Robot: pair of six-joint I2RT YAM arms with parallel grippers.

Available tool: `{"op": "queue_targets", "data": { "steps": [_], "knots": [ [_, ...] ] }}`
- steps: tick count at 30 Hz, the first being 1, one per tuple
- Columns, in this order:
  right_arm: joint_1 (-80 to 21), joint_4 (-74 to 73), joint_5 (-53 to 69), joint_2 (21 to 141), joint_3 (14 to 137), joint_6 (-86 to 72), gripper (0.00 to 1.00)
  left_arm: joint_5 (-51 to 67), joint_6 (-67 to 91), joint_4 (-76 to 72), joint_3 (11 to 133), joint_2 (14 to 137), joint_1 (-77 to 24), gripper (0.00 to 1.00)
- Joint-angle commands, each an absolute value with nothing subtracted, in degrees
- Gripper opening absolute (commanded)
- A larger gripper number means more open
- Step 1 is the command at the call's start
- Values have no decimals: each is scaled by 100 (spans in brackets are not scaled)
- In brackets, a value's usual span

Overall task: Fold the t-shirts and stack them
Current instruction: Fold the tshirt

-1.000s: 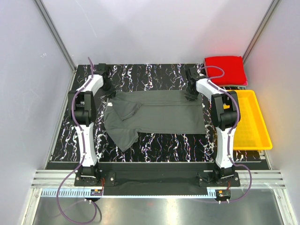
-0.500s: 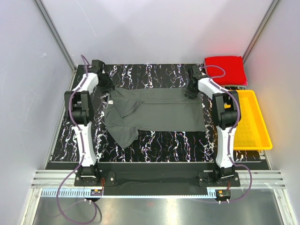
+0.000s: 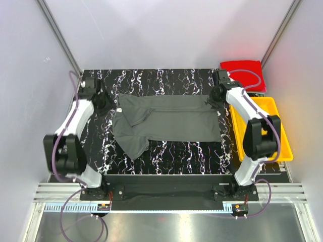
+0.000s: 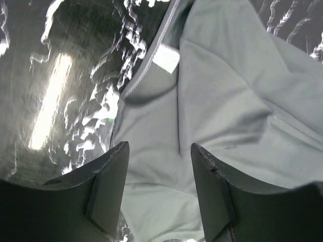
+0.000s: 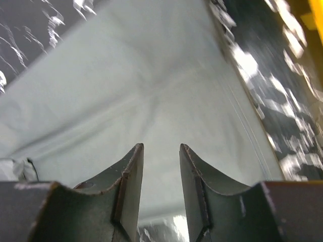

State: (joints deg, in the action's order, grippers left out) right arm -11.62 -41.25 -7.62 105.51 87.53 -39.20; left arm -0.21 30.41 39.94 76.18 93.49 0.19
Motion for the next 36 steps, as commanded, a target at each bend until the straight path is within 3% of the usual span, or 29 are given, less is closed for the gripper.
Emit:
{"op": "queue_targets", "data": {
  "steps": [1, 8, 25, 31, 36],
  "knots": [
    [-1143, -4561, -924, 9907, 8079, -4700, 42, 445, 3558, 3490, 6481, 8422, 26, 58],
    [-1248, -4482, -808, 8904, 6901, -5097, 42, 465, 4314, 3014, 4265, 6698, -545, 61],
    [-1266, -5107, -1221, 8368, 6171, -6441, 43, -1203, 6134, 3885, 3411, 6030, -2293, 62],
    [-1266, -4615, -1590, 7831, 5476, -7040, 43, -1011, 6249, 3226, 2883, 6047, -2311, 63],
    [-1266, -4527, -1740, 8173, 5414, -7163, 44, -818, 6153, 2831, 2760, 6319, -2312, 63]
  ]
}}
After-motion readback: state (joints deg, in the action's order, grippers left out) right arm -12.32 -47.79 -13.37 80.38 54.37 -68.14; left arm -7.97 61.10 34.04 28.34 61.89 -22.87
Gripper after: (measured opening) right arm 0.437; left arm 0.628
